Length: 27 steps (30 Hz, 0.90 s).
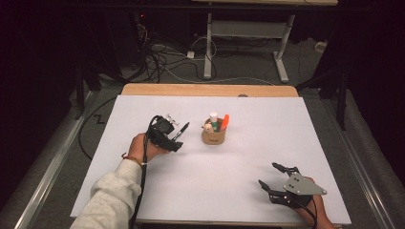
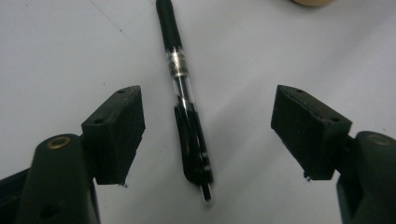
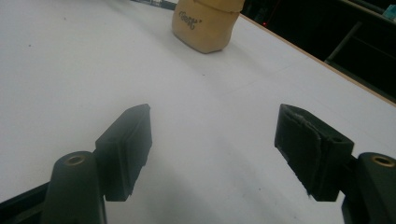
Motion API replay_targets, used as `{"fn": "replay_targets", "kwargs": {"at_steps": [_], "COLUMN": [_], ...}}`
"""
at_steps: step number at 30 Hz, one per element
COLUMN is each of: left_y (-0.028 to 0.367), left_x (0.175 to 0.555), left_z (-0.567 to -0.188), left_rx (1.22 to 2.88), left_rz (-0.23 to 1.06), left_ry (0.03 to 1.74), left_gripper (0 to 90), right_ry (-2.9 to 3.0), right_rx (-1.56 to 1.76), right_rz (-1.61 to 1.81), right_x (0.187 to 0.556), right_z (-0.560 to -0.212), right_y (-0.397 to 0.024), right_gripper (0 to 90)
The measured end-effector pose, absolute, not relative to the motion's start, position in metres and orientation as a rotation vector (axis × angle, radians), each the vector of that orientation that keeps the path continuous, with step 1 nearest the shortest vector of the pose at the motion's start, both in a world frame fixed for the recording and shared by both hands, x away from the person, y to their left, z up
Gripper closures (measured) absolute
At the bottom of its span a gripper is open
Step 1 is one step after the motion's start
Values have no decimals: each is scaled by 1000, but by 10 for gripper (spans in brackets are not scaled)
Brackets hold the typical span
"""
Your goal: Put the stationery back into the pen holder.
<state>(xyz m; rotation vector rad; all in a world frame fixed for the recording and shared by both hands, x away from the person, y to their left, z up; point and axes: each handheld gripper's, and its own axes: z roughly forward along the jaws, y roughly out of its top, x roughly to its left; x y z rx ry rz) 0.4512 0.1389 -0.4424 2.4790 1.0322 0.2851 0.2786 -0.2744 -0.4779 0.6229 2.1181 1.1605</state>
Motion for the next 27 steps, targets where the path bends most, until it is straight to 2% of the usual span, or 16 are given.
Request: {"fn": "replay_targets", "kwargs": {"at_steps": [6,13,25,27], "left_y": [124,122,117,114], "left_x": [480,506,518,518], "left_z": [-446,-453,-456,-456], "left_rx": [2528,2496,2483,2490], "left_rz": [281,252,179,180], "left_ry": [1071,1158,1165,1161], "left_gripper": [333,443,666,736], "right_ry": [2122,2127,2140,2142], "right_rx": [617,614,607,609], "right_rz": [1165,1169,1186,1192], "right_x": [279,279,281,281], "right_z": [-478,-478,-478,-477], "right_y": [-275,-274,-274,-274], "right_gripper": [285,287,291,293]}}
